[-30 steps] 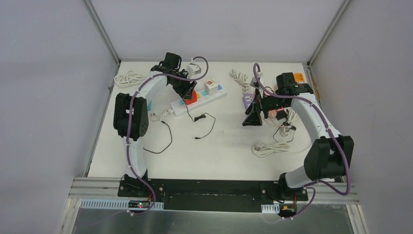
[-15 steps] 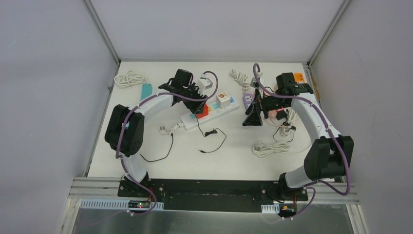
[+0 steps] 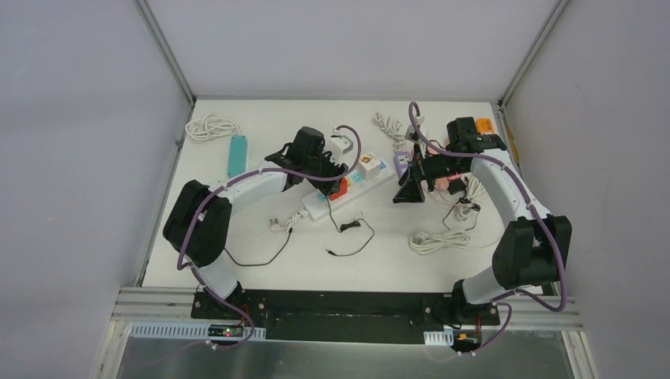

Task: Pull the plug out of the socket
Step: Move the socket to the center of the board.

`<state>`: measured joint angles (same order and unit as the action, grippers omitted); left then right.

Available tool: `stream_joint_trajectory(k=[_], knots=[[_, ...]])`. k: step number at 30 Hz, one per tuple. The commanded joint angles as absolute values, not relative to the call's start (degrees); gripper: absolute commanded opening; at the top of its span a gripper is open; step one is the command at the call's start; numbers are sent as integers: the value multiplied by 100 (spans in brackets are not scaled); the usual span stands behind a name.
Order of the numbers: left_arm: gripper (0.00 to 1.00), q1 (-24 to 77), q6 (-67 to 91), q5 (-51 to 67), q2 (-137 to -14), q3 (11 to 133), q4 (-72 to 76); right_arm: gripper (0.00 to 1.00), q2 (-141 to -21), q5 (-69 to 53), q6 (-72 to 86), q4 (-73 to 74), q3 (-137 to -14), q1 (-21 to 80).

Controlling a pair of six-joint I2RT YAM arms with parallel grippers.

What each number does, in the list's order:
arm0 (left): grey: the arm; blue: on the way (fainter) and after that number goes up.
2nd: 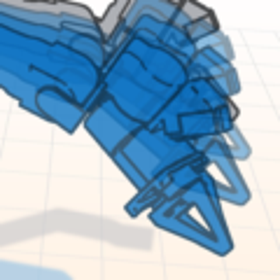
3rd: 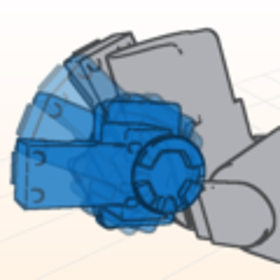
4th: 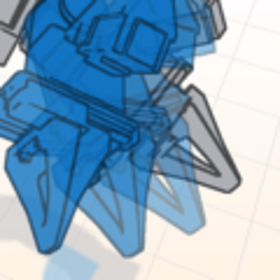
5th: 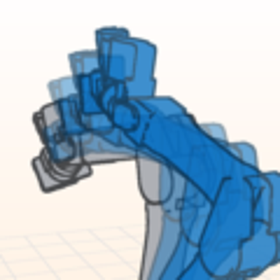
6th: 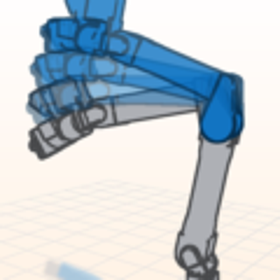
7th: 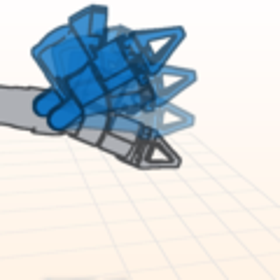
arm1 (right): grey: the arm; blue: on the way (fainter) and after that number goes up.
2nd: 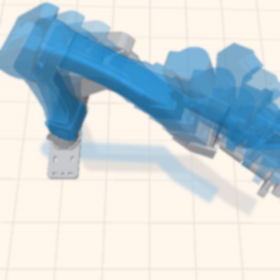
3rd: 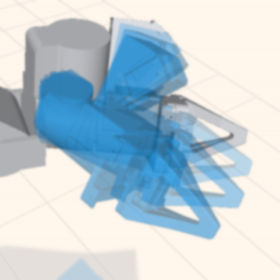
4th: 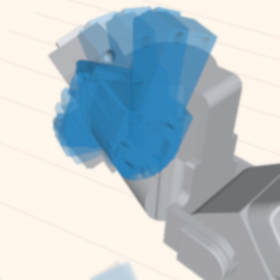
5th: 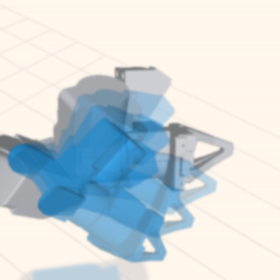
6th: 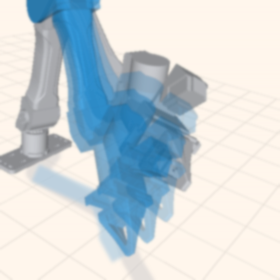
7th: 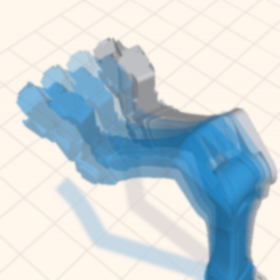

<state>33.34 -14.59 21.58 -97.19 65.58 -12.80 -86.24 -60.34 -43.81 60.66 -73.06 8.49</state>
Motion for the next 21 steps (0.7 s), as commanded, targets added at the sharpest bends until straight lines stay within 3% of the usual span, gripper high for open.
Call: stream_joint_trajectory(k=[1,6,8,18,21], knots=[[29,3505,-829,2030,-9677,6368,-1520,95,-8690,-6032,-4351,5854,-7455,874],[63,3541,-594,1981,-9724,6493,-1525,95,-8753,-5982,-4284,5797,-7448,857],[72,3551,-572,2023,-9729,6556,-1527,95,-8765,-5974,-4260,5768,-7436,860],[87,3551,-473,2030,-9270,6833,-1543,95,-8789,-5955,-4228,5741,-7427,843],[99,3551,-481,2009,-9052,6833,-1547,95,-8798,-5953,-4230,5738,-7427,844]])
